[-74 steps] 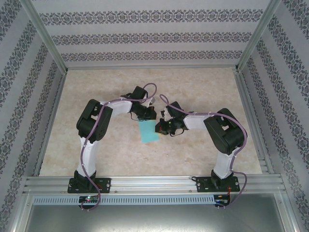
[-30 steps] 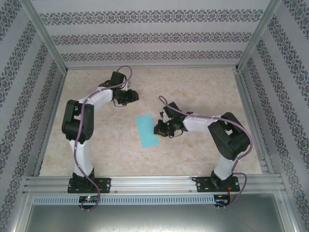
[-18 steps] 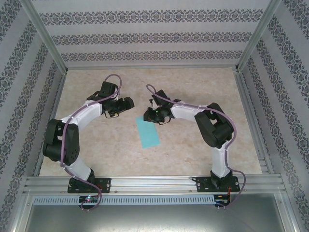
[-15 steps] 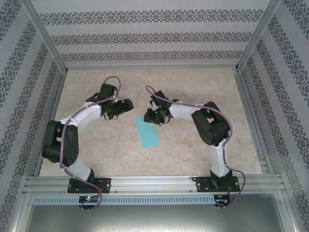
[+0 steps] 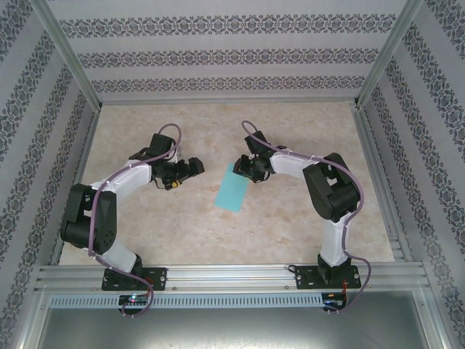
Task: Fold a paper plane with a square sheet of paper (pick it up from the middle)
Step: Move the square sheet of paper to the center of the table, then fold the triangle a second time at the center of the table.
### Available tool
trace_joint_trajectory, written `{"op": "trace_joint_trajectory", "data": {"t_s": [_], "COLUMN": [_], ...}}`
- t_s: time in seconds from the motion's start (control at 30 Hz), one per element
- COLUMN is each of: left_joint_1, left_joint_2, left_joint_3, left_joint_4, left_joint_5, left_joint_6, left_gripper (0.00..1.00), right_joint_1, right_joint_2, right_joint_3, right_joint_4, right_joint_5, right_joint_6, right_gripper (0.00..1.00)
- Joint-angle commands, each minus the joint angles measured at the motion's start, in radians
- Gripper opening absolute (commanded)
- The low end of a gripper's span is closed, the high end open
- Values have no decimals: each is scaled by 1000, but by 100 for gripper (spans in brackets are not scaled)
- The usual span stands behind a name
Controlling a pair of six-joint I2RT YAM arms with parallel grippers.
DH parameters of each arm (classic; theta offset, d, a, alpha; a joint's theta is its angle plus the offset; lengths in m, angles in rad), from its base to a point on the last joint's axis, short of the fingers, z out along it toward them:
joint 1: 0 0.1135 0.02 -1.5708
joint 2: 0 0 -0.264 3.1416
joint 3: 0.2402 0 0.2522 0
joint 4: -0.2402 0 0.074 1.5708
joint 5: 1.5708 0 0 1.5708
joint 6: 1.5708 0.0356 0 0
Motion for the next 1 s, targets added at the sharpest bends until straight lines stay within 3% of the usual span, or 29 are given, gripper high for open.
{"op": "trace_joint_trajectory", "data": {"t_s": [0.0, 0.2, 0.47, 0.63, 0.97], "left_joint_1": [-10, -76, -165, -203, -225], "left_joint_2": [-51, -10, 55, 89, 96], "left_joint_3": [-38, -49, -31, -1, -13], "left_joint_4": [47, 67, 69, -8, 25], "left_joint_5": [58, 78, 104, 113, 137], "left_joint_6": [-20, -26, -130, -173, -288], "left_gripper": [100, 100, 99, 92, 79], "right_joint_1": [35, 39, -19, -26, -55], "right_joint_2": [-66, -85, 25, 96, 97], "right_joint_3": [7, -19, 41, 55, 19], "right_joint_4": [-34, -30, 42, 58, 57], "right_joint_5": [66, 133, 11, -9, -24], "right_joint_6": [-59, -65, -71, -52, -53], "right_gripper": [49, 54, 50, 47, 46]}}
